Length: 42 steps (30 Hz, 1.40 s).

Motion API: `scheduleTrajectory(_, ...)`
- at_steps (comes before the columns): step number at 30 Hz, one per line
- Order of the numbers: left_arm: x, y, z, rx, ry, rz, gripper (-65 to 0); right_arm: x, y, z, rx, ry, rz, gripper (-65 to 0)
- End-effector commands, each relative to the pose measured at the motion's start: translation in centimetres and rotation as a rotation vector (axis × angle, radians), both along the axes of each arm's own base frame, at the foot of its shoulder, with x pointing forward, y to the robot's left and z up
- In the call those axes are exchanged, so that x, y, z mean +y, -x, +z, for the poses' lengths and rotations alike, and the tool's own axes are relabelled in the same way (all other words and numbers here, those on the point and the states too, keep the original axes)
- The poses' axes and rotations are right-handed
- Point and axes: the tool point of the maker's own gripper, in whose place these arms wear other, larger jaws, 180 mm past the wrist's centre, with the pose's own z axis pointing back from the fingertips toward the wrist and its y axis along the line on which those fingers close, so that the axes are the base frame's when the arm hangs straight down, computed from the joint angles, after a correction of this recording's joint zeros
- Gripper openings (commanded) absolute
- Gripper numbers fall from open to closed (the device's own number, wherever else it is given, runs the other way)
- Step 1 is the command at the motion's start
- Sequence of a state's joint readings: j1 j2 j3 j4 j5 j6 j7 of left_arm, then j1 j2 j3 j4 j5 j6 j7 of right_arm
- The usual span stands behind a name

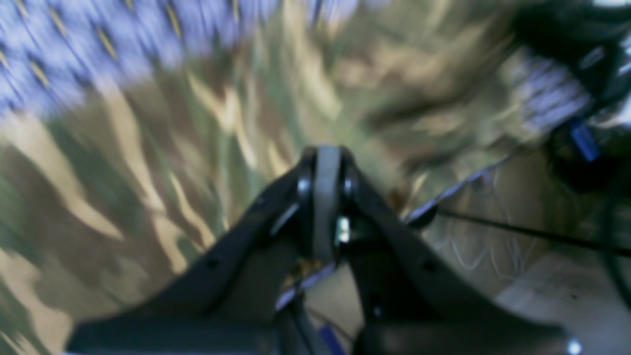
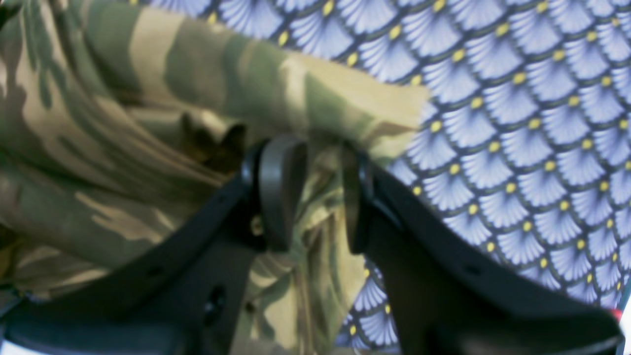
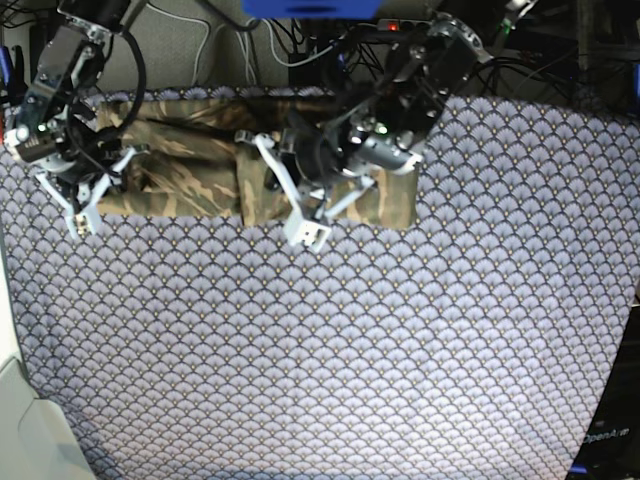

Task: Fold the T-shirt properly
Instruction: 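Grasp both ends of the folded strip with both grippers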

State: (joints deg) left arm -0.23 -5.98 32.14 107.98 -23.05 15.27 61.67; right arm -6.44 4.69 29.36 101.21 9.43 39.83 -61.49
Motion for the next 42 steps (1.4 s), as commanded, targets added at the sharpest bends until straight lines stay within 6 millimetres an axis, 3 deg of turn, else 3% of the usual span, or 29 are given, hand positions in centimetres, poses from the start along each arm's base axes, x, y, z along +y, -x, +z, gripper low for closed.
scheduleTrajectory(1,0.4,-1.2,1.0,-0.030,0.016,0.030,-64.5,-0.6,-1.0,1.3,-0.049,0.010,-0.007,-45.9)
scheduleTrajectory(4,4.4,-3.8,1.2,-0.045,0.006,0.171,-64.2,-1.4,-0.9,1.5,-0.054,0.012,-0.036,-42.1)
scheduleTrajectory(7,9.8,-6.2,1.2,-0.055,-0.028,0.313,-64.1,-1.9,-0.8,1.6,-0.057,0.013,-0.053,-34.6)
scheduleTrajectory(10,14.2,-6.7,0.7,-0.051,-0.065,0.418,-64.1,-1.8,-0.6,1.4,-0.051,0.011,-0.054,-27.2)
scheduleTrajectory(12,15.6,-6.6,0.4,-0.045,-0.079,0.448,-64.1,-1.8,-0.5,1.3,-0.047,0.010,-0.054,-24.2)
scheduleTrajectory(18,16.3,-5.5,-1.3,-0.001,-0.098,0.465,-64.1,-1.9,-0.2,1.0,-0.042,-0.005,-0.077,-23.1)
scheduleTrajectory(24,16.7,-5.0,-3.1,0.053,-0.119,0.474,-64.1,-4.2,1.0,-2.6,0.090,-0.076,-0.164,-23.1)
scheduleTrajectory(26,16.7,-5.1,-3.2,0.053,-0.120,0.475,-64.1,-4.1,0.9,-3.2,0.094,-0.125,-0.167,-23.1)
scheduleTrajectory(36,16.7,-5.2,-3.2,0.051,-0.122,0.477,-64.1,-3.5,2.0,-4.2,0.150,-0.197,-0.164,-22.8)
scheduleTrajectory(42,17.1,-5.3,-4.7,0.096,-0.140,0.485,-64.1,-2.5,1.9,-3.5,0.151,-0.278,-0.139,-22.8)
